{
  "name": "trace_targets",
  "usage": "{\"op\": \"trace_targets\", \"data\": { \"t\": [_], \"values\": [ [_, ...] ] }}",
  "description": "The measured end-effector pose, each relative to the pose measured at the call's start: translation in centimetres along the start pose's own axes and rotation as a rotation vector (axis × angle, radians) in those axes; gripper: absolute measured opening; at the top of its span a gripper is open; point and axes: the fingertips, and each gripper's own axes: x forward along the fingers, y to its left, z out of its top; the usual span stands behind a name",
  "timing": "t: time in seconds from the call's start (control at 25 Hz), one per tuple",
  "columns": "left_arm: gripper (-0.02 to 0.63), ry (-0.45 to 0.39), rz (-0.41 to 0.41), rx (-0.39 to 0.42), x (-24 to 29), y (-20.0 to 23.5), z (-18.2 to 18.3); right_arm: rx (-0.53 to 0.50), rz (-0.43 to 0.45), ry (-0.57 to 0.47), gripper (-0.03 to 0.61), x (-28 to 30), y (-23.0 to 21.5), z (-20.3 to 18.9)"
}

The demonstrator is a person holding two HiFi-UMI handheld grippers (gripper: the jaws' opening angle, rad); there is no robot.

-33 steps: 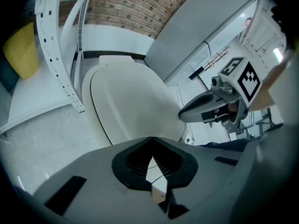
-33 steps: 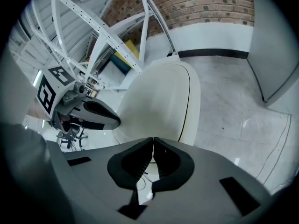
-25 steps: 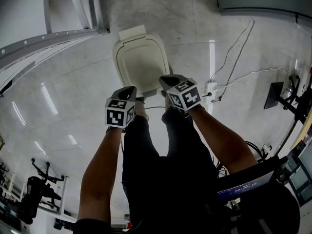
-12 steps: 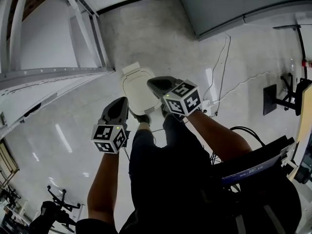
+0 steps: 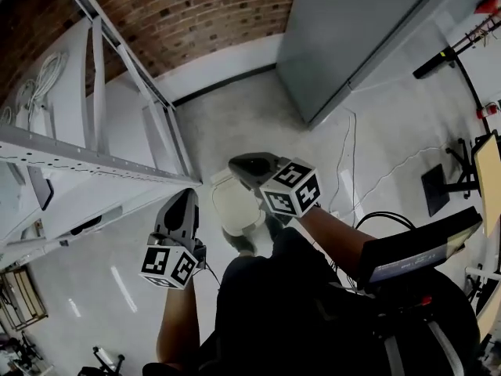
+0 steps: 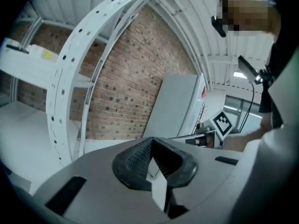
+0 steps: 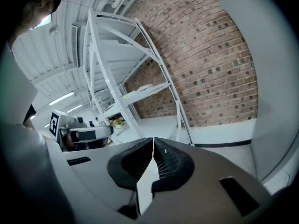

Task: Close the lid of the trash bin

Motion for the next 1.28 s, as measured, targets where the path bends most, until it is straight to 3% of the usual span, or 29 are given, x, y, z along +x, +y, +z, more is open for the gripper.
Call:
{"op": "trace_targets", "data": {
  "t": [0.24, 0.56, 0.76, 1.0, 1.28],
  "values": [
    [-0.002, -0.115, 0.011, 0.099, -1.6, -1.9, 6.6, -0.099, 0.005, -0.122, 0.009, -3.1, 1.6, 6.7],
    [-0.002, -0.197, 0.077, 0.120, -3.4, -3.8, 10.1, -0.184, 0.039, -0.220, 0.009, -7.0, 3.9, 12.2],
    [-0.002, -0.216, 0.115, 0.132, -3.4, -4.9, 10.8, -0.208, 0.056, -0.235, 0.009, -8.3, 3.1, 12.9],
    [-0.002, -0.235, 0.218, 0.176, -5.4, -5.2, 13.0, -0.210, 0.069, -0.231, 0.009, -10.0, 1.8, 12.7],
    [-0.002, -0.233, 0.327, 0.153, -7.2, -7.4, 11.1, -0.220, 0.126, -0.226, 0.009, -11.8, 2.2, 11.2]
  ]
}}
